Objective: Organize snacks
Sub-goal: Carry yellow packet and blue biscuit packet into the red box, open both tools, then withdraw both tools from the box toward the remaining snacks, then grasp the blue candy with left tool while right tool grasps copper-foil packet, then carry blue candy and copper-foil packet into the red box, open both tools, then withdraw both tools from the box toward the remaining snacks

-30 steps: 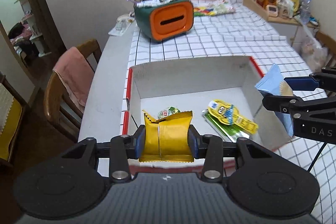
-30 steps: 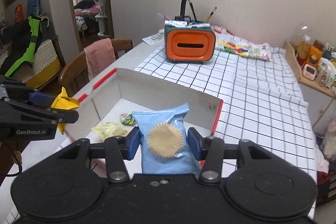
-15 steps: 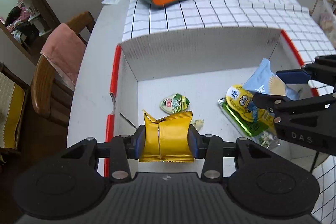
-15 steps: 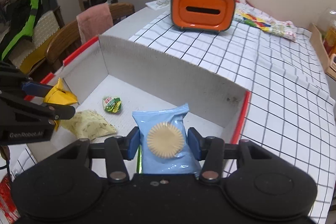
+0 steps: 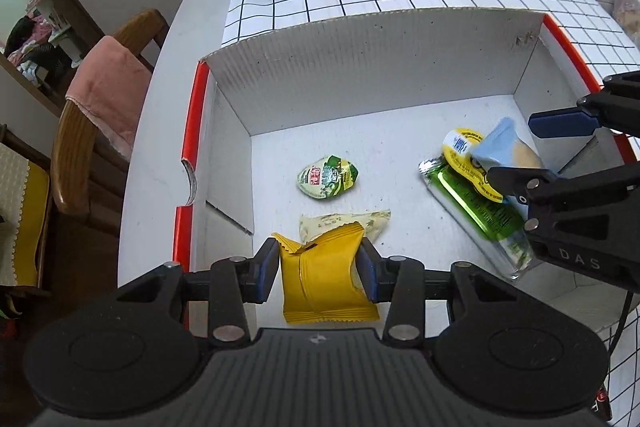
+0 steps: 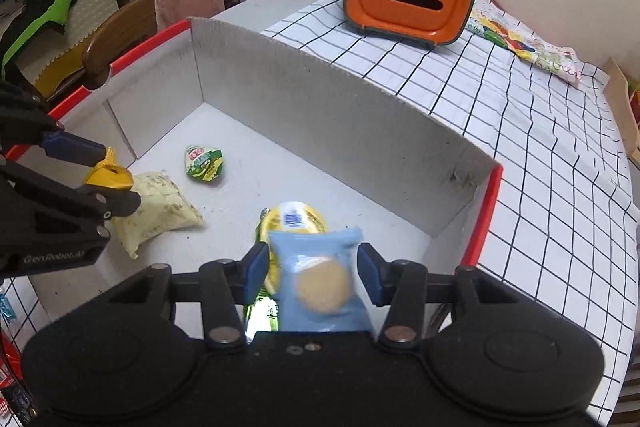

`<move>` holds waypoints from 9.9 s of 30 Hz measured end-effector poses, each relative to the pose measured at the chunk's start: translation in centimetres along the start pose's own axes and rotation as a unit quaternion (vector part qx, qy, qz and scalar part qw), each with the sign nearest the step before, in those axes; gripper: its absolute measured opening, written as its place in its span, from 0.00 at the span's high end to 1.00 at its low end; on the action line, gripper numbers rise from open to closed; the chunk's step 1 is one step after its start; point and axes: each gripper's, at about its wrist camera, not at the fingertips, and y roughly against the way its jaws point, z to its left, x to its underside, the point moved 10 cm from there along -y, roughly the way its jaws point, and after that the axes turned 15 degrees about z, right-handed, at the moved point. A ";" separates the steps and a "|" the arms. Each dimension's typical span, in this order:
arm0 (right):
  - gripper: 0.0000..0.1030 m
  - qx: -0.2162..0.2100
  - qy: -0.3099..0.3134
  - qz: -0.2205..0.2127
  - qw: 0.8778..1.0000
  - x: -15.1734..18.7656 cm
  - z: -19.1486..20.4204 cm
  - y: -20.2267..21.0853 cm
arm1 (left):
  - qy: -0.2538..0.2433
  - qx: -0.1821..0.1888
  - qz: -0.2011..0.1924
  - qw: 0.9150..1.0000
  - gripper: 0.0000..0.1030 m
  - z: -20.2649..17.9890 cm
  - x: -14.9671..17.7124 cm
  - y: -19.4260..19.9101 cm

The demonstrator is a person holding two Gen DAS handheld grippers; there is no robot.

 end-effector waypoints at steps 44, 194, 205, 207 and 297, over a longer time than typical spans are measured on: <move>0.01 -0.033 -0.107 -0.152 0.982 10.6 11.5 18.6 | -0.093 0.123 -0.193 0.969 0.19 2.8 13.5 14.0; 0.51 0.018 -0.143 -0.140 0.980 5.3 6.9 16.6 | -0.044 0.150 -0.182 0.971 0.89 6.9 8.1 12.8; 0.51 0.028 -0.168 -0.113 0.979 1.5 1.9 12.6 | -0.012 0.134 -0.141 0.981 0.89 6.0 1.7 9.8; 0.51 0.026 -0.173 -0.102 0.979 0.9 1.1 11.5 | -0.012 0.125 -0.132 0.983 0.89 5.7 0.8 9.0; 0.00 -0.024 -0.194 -0.108 0.975 16.1 10.5 15.4 | -0.057 0.127 -0.159 0.977 0.14 1.9 15.8 10.9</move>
